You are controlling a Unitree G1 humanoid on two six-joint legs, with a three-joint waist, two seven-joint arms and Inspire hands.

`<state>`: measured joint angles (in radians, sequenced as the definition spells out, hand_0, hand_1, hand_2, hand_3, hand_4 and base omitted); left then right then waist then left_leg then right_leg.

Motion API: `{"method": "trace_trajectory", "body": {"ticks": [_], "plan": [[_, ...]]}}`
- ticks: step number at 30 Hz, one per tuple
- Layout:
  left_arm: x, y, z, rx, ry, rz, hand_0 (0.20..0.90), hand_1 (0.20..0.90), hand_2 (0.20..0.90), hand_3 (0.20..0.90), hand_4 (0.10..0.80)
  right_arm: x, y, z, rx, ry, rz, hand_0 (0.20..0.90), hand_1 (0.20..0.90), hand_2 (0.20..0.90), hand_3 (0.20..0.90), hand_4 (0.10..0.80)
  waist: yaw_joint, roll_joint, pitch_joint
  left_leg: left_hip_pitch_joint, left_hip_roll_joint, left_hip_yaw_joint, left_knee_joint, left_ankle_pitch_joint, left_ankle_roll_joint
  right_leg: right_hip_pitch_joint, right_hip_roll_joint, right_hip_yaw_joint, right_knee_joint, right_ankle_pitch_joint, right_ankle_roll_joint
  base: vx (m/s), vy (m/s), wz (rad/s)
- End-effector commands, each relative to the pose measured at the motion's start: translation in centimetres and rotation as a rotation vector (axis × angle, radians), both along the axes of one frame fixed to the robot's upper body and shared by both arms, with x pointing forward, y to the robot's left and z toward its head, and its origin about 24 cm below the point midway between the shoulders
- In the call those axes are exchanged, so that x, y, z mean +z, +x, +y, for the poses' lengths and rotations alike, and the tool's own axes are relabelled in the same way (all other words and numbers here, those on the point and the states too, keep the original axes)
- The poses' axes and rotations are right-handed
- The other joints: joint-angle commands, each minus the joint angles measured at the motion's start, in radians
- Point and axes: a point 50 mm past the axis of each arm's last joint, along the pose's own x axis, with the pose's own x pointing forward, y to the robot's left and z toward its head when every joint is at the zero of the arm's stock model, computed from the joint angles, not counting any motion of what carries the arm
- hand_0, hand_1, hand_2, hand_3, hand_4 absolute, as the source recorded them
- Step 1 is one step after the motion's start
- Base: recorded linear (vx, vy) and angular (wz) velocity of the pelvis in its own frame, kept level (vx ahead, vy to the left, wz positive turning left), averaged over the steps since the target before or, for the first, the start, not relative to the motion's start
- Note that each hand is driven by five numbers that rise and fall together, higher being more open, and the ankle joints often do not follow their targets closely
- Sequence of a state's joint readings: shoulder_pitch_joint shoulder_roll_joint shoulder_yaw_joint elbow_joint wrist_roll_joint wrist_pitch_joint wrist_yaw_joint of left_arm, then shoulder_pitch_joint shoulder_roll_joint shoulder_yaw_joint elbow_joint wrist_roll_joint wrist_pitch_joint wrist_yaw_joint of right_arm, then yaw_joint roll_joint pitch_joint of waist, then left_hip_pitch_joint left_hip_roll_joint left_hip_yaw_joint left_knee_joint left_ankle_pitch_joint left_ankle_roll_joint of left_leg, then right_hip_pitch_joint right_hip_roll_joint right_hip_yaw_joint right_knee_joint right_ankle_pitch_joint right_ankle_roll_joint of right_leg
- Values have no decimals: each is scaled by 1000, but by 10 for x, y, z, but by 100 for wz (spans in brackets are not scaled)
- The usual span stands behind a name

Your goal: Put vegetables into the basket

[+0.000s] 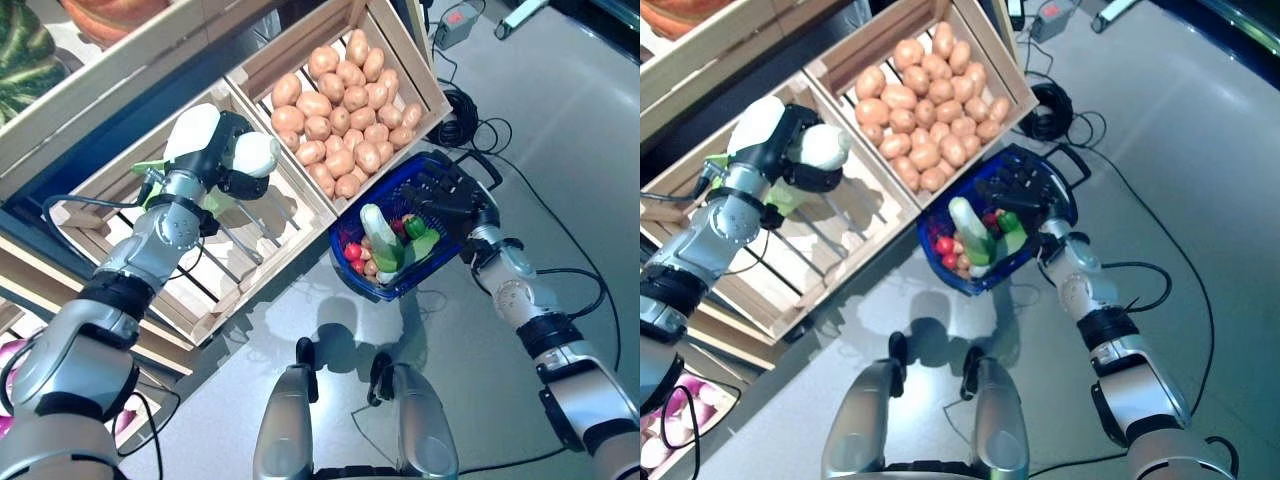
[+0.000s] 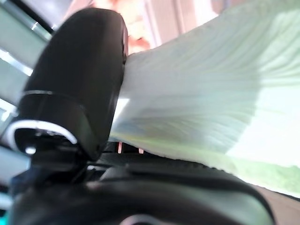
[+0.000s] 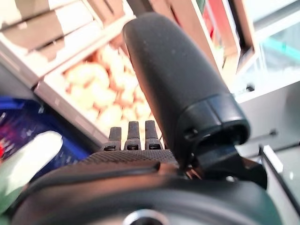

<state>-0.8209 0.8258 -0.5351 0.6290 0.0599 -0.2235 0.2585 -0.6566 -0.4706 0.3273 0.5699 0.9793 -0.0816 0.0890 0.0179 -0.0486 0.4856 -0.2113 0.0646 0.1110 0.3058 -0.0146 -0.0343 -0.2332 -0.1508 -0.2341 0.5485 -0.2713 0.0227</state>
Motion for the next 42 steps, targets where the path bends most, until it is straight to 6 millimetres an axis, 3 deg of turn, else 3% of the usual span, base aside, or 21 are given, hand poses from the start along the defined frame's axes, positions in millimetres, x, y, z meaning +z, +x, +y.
{"method": "trace_trajectory", "body": {"ticks": [1,7,12,24,42], "plan": [[4,-7,-23,-125,-247,-131,300,300,300,300,400,-2,-11,9,87,-6,-104,900,900,900,900,800,1,38,-248,54,-12,-2,-15,-24,-20,124,-24,-19,-236,166,8,206,-56,20],[-16,-18,-53,-299,-591,-44,300,300,300,300,400,-29,-27,38,338,-106,-6,900,900,900,900,800,16,25,-353,189,-24,-26,-127,-17,-19,275,5,-27,-367,188,19,156,-46,19],[-28,-25,-70,-403,-767,19,300,300,300,300,400,-33,-32,55,439,-26,46,900,900,900,900,800,19,16,-393,252,-21,-37,-212,1,-17,326,20,-17,-440,221,30,73,-40,6],[-26,-24,-98,-500,-846,71,300,300,300,300,400,-30,-32,76,528,37,86,900,900,900,900,800,26,12,-444,307,-12,-38,-358,52,-27,369,36,-22,-579,291,51,27,-30,6],[-41,-31,-138,-684,-843,239,300,300,300,300,400,-21,-35,107,611,49,63,900,900,900,900,800,31,9,-453,343,-5,-50,-383,45,-19,394,55,-13,-571,269,39,19,-13,1]]}}
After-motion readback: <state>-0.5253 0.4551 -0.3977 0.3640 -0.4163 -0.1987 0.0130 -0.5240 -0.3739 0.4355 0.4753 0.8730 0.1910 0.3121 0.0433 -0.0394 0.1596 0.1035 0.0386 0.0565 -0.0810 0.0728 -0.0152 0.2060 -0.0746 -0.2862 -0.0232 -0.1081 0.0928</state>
